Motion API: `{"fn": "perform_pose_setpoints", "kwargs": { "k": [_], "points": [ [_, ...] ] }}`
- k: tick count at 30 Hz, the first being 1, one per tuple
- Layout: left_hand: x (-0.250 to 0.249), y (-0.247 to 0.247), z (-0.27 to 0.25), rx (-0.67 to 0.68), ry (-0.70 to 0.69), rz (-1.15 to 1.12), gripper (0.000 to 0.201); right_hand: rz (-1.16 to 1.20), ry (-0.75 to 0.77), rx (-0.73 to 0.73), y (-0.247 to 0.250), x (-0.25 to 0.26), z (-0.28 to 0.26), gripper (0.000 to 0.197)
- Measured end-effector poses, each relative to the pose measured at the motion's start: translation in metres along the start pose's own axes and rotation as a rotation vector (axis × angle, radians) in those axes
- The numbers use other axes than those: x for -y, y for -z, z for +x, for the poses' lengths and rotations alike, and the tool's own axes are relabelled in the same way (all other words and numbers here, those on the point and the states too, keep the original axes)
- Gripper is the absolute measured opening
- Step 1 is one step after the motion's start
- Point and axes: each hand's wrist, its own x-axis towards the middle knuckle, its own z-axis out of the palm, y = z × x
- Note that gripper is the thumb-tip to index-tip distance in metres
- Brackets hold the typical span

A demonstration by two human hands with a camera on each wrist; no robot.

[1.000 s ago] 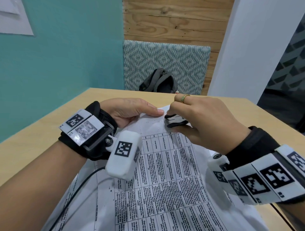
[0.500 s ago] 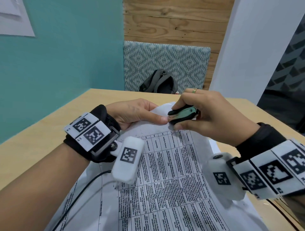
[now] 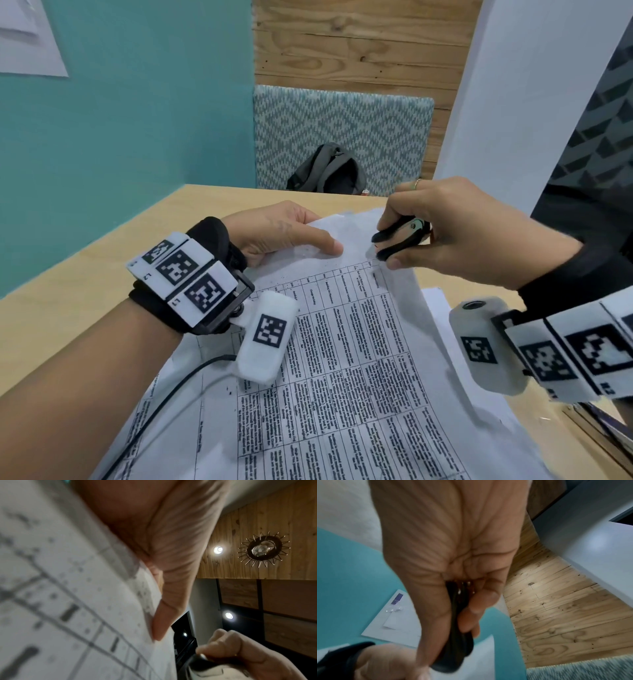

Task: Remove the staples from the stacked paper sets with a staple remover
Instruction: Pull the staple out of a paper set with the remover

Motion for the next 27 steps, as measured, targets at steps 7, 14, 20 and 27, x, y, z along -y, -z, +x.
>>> {"fn": "perform_pose_setpoints", "kwargs": {
  "k": [7, 14, 20, 27],
  "points": [
    [0.002, 0.008, 0.000, 0.076, 0.063, 0.193, 0.026, -0.183, -0.315, 0.256, 0.009, -0.019, -0.022, 0.032],
    [-0.001, 0.010, -0.005, -0.004, -0.019, 0.385, 0.008, -0.042, -0.448, 0.332, 0.007, -0.033, -0.043, 0.031],
    [-0.013, 0.005, -0.005, -0.075, -0.083, 0.564, 0.014, 0.741, -0.541, 0.116, -0.003, -0.031, -0.060, 0.078],
    [-0.034, -0.007, -0.017, 0.129, -0.167, 0.473, 0.016, 1.024, -0.385, 0.320, -0.014, -0.007, -0.066, 0.052]
  ]
}}
